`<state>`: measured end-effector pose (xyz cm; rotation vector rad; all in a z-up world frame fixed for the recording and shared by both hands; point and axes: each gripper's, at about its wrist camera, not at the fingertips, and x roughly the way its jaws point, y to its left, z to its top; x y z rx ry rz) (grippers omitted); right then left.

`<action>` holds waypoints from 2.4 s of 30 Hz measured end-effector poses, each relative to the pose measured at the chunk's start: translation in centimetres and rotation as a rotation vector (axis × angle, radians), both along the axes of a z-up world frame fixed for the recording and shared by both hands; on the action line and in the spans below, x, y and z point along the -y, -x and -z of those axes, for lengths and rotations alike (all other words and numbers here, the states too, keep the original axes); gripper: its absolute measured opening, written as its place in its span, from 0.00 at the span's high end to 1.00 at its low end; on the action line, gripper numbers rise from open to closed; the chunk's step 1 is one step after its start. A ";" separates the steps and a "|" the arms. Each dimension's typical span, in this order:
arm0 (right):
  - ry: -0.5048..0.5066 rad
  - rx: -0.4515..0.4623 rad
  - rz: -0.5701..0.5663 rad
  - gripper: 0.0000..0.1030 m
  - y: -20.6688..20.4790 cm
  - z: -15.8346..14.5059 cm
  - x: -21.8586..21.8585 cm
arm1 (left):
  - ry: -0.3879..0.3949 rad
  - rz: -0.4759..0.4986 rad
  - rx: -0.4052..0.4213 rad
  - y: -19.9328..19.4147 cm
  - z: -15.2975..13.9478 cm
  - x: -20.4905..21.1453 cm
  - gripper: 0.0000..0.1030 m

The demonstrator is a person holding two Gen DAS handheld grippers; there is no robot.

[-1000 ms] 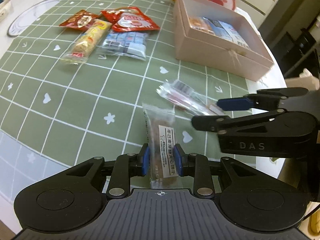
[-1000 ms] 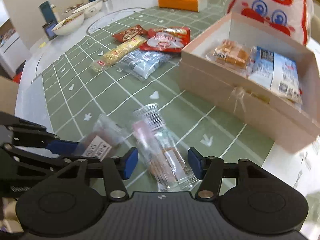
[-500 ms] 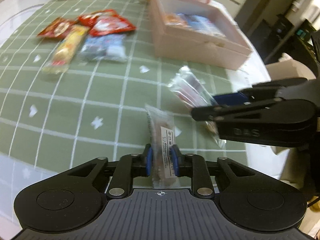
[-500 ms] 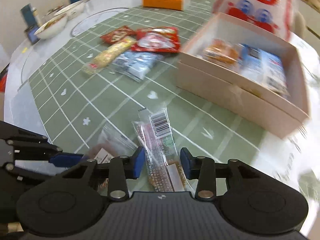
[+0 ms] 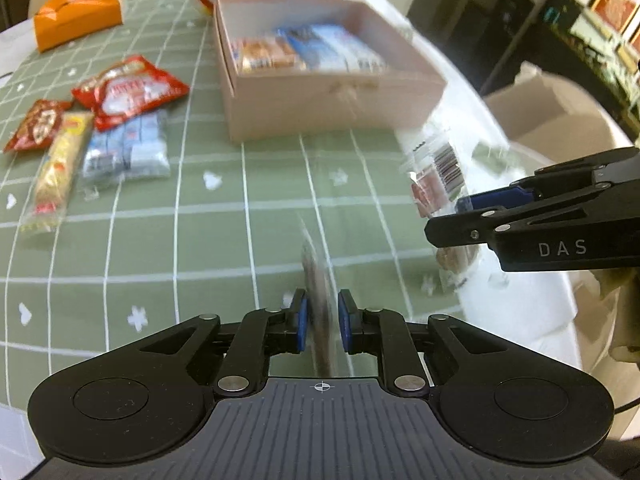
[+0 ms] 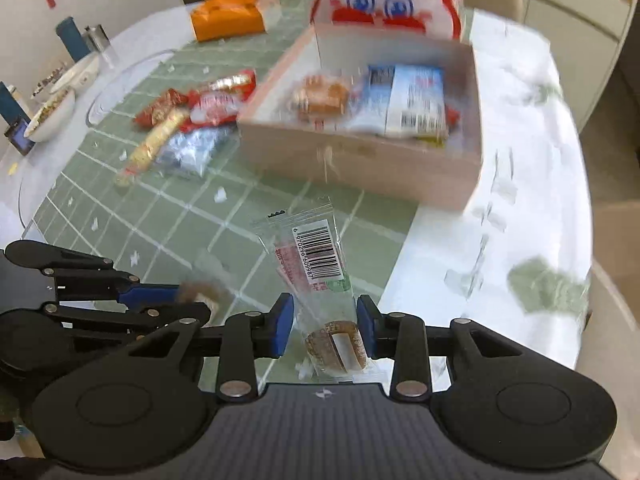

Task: Organize snacks
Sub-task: 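Carry the biscuit bag and stick-snack bag over the pink box with both grippers, then open both grippers to release the two bags into the pink box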

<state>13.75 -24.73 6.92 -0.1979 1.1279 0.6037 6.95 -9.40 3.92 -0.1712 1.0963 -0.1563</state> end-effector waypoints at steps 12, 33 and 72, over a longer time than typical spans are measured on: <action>0.047 0.088 -0.062 0.52 3.0 3.5 -0.9 | 0.089 -0.109 0.057 2.4 1.4 -0.4 0.82; -0.175 0.181 0.039 0.67 -7.9 -8.9 -0.9 | 0.150 -0.144 0.341 -9.1 -11.1 -4.0 0.87; -0.042 -0.025 0.109 0.35 -4.7 2.1 -20.8 | 0.035 0.299 0.130 -15.9 1.8 -19.4 0.81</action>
